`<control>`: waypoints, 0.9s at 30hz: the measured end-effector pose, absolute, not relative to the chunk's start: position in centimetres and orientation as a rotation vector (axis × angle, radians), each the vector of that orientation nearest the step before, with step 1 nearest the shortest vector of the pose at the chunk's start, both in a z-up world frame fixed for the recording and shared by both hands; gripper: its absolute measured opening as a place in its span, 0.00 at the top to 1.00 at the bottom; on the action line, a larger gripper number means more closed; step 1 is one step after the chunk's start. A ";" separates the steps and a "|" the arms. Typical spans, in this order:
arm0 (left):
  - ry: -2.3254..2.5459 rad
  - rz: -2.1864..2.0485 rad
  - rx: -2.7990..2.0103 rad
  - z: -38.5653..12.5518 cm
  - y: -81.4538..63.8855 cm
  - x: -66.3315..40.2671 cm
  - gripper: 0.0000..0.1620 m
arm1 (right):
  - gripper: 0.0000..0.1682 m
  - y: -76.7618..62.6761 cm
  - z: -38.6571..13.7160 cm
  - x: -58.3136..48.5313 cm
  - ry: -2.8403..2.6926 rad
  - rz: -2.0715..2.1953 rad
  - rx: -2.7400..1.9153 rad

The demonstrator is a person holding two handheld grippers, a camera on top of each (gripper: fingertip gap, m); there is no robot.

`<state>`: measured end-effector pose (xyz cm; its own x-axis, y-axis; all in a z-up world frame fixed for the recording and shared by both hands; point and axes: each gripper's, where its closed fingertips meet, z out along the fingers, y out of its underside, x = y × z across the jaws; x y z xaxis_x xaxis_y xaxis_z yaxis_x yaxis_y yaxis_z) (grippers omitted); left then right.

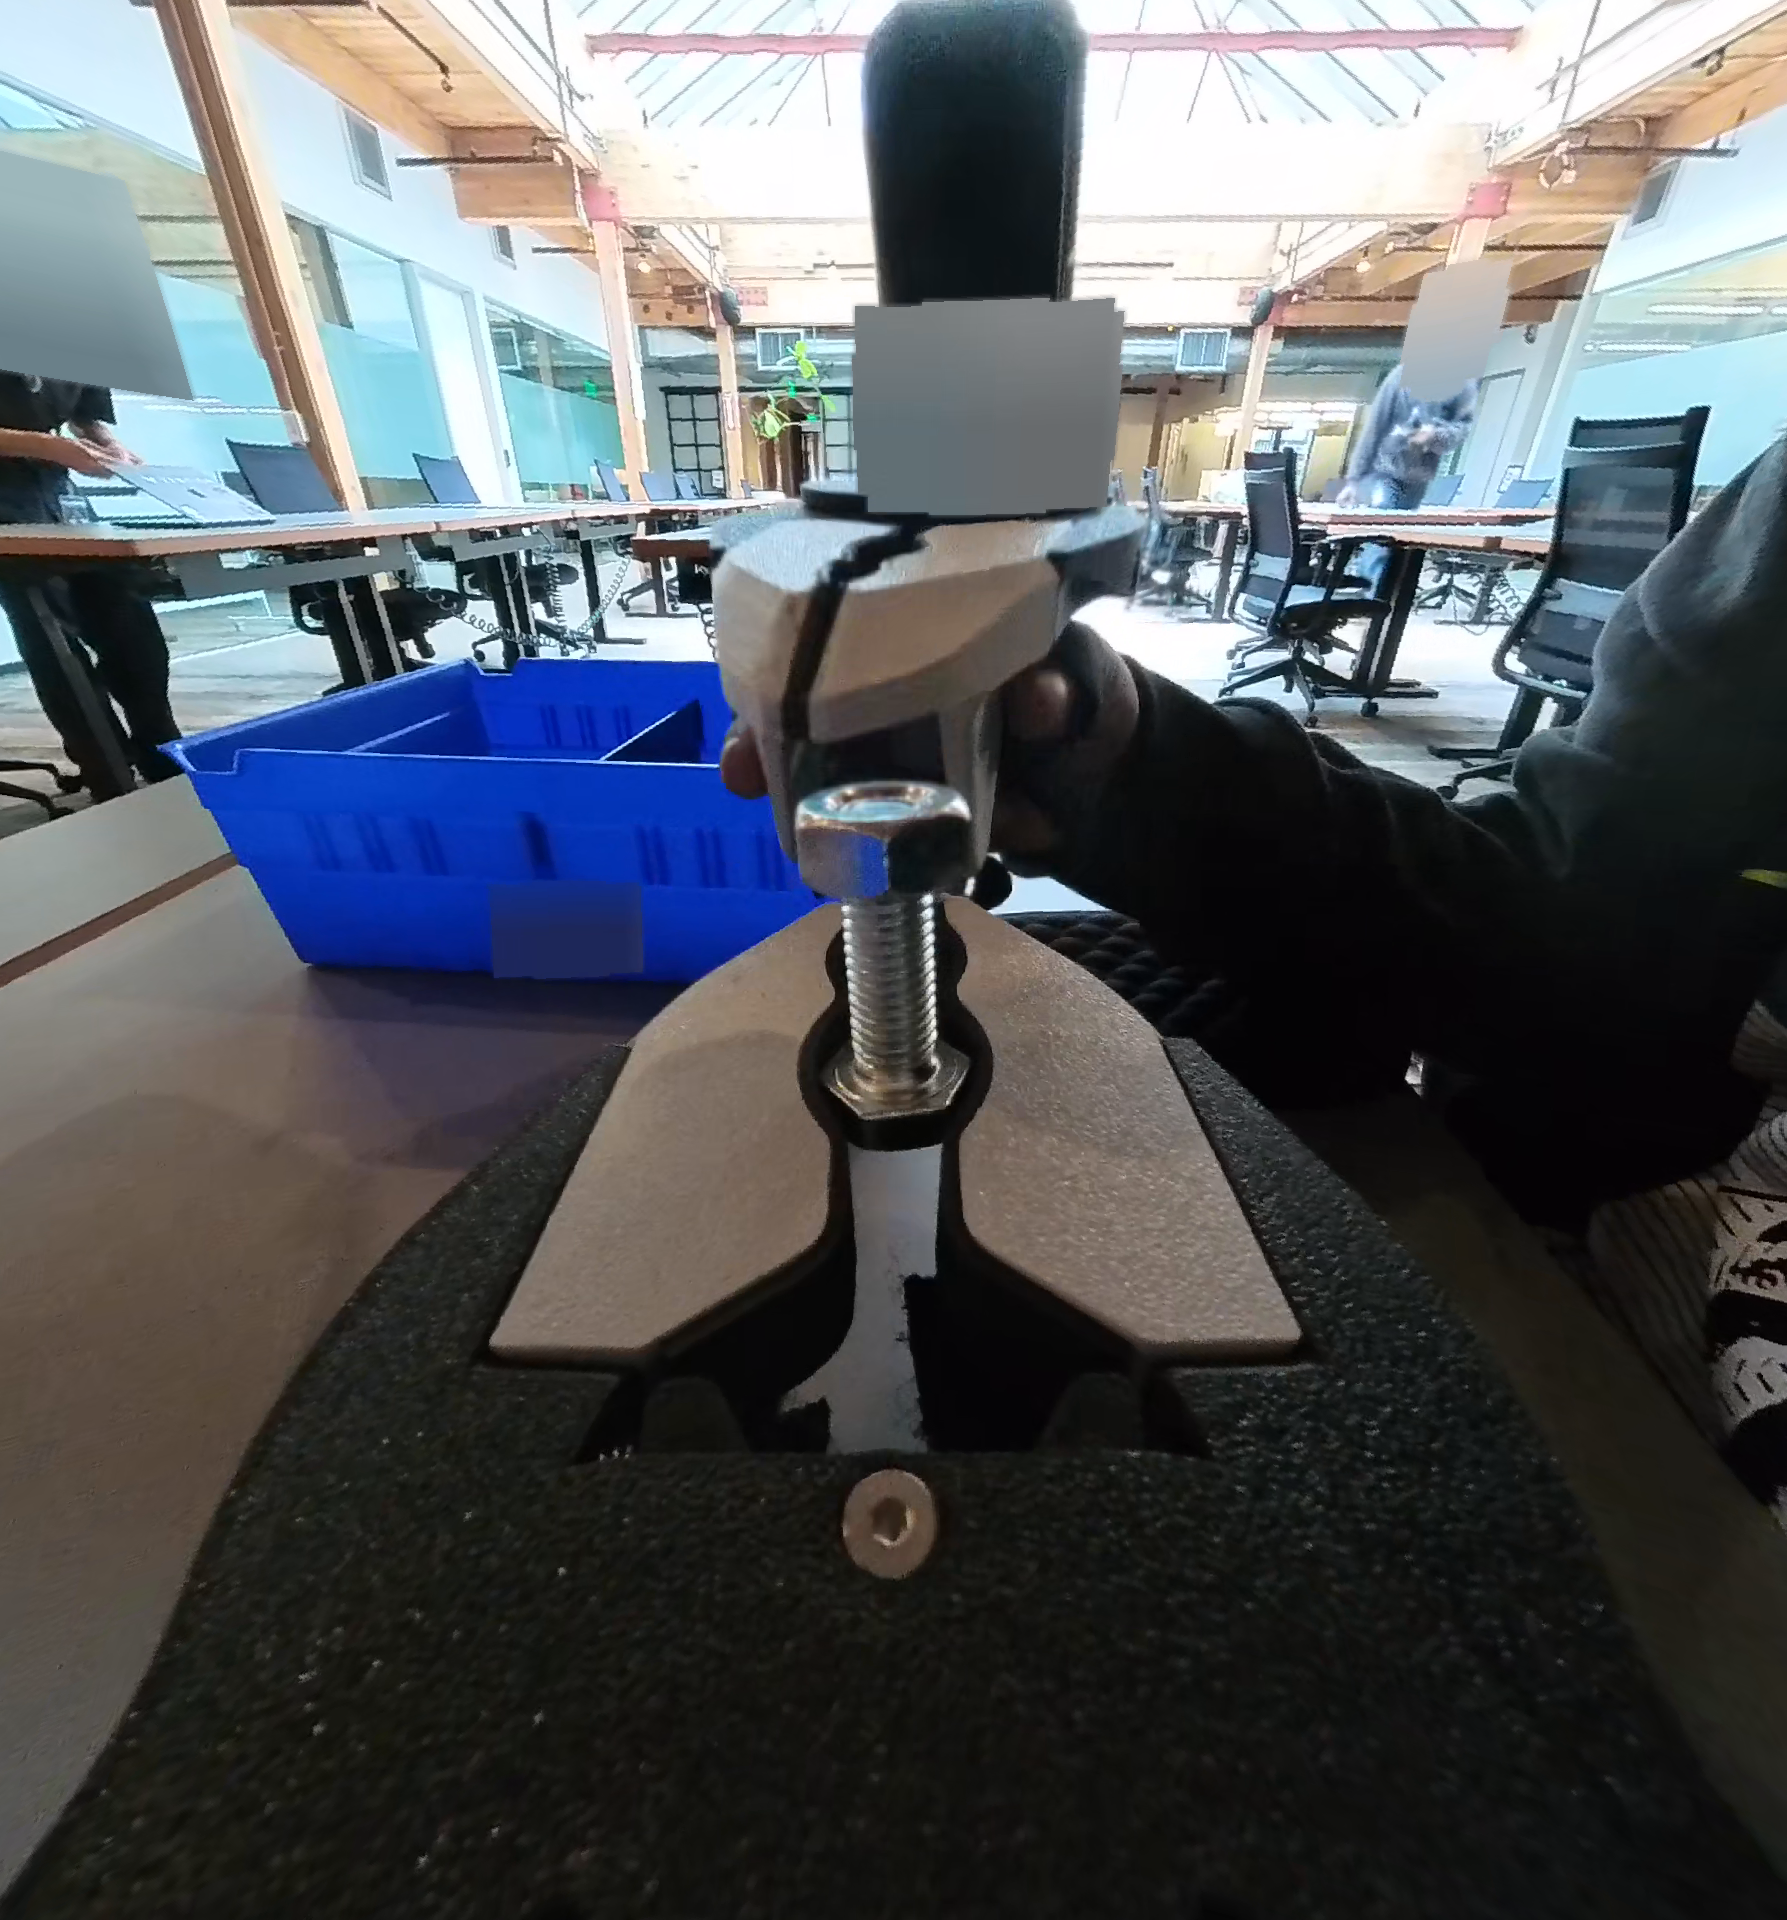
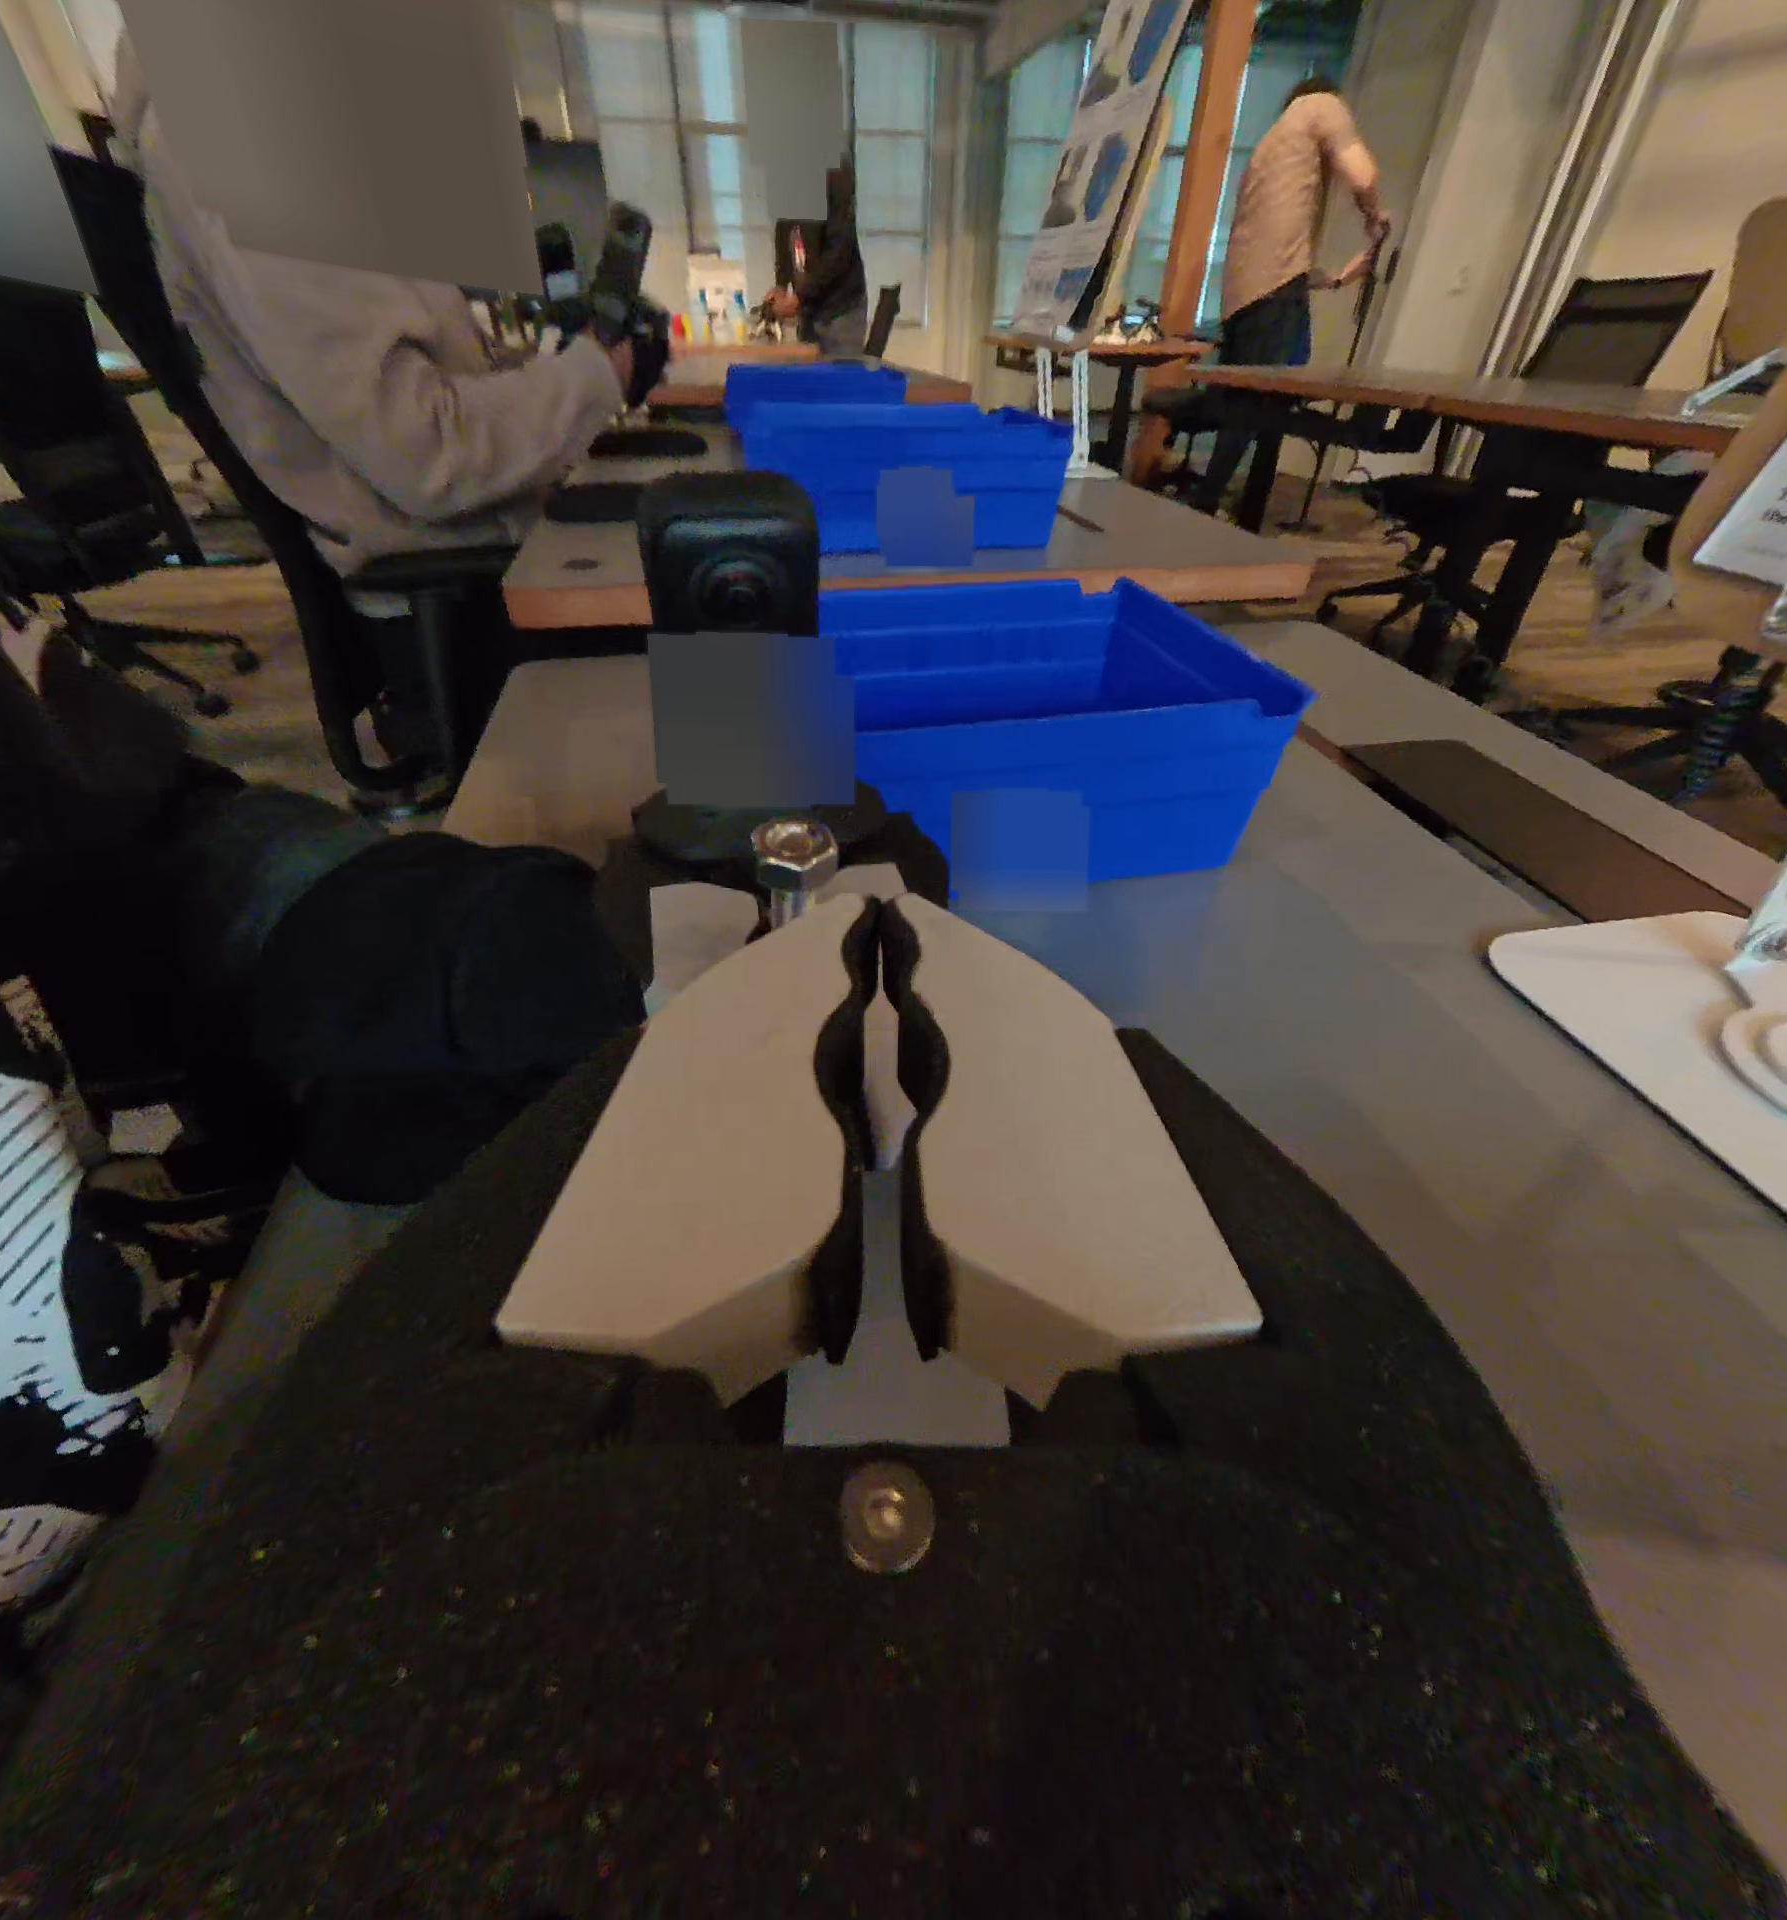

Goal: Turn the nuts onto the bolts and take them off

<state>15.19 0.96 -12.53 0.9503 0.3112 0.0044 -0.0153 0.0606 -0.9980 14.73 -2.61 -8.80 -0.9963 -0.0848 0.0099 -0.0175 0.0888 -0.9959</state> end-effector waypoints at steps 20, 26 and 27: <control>-0.247 0.248 -1.483 -12.4 0.7 15.3 0.93 | 1.00 -3.1 -9.2 15.1 2.331 -2.066 -0.164; -0.251 0.247 -1.514 -12.9 1.0 15.2 0.92 | 0.84 -3.6 -8.9 15.9 2.269 -2.048 -0.178; -0.251 0.247 -1.517 -12.9 1.0 15.2 0.92 | 0.81 -4.0 -9.1 16.2 2.283 -2.029 -0.192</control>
<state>15.17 1.05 -12.90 0.9495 0.3138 0.0090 -0.0035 0.0395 -0.9992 16.16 -4.02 -9.10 -0.9888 -0.1474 0.0227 -0.0399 0.1147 -0.9926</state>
